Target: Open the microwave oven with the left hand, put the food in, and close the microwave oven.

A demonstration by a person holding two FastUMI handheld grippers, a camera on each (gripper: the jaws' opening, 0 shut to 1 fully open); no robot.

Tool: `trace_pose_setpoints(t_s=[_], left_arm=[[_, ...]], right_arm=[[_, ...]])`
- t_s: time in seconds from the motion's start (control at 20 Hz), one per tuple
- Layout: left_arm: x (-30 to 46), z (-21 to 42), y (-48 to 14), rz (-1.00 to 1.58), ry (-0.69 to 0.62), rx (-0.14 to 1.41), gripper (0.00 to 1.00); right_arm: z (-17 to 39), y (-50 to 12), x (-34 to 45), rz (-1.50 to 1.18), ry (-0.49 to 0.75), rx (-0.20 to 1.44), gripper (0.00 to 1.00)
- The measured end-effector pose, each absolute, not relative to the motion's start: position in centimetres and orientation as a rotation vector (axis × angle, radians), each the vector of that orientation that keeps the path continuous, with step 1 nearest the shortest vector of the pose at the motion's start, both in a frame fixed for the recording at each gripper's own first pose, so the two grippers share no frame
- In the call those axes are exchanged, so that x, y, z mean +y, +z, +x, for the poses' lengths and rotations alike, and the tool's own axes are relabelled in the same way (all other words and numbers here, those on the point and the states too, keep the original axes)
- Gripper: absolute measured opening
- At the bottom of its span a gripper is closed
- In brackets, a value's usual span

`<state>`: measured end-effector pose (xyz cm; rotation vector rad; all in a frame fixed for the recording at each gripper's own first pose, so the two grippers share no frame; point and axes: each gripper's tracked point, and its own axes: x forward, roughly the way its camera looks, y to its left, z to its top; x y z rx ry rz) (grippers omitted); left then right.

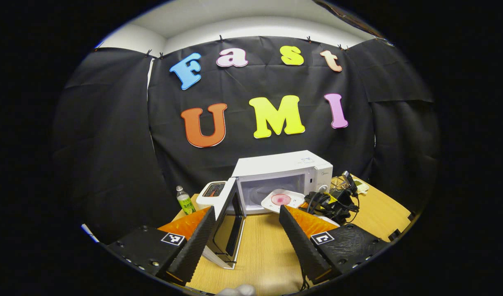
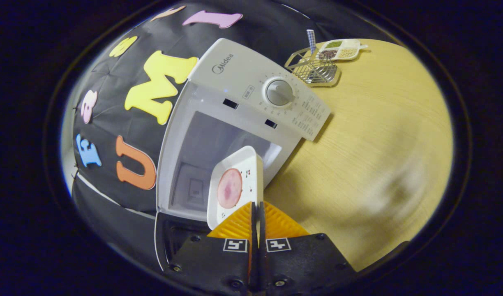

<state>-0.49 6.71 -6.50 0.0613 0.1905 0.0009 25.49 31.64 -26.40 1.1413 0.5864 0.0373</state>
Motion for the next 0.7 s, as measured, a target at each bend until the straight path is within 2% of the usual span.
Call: trace_pose_setpoints(t_s=[0.05,0.7], left_arm=[[6.9,-0.3,-6.7,0.062,0.002,0.198,0.95],[8.8,1.1,-9.0,0.089,0.029,0.255,0.95]], right_arm=[[26.1,-26.4,32.4,1.165,0.026,0.575,0.04],[34.4,-27.9,36.6,1.23,-0.174,0.48,0.04]])
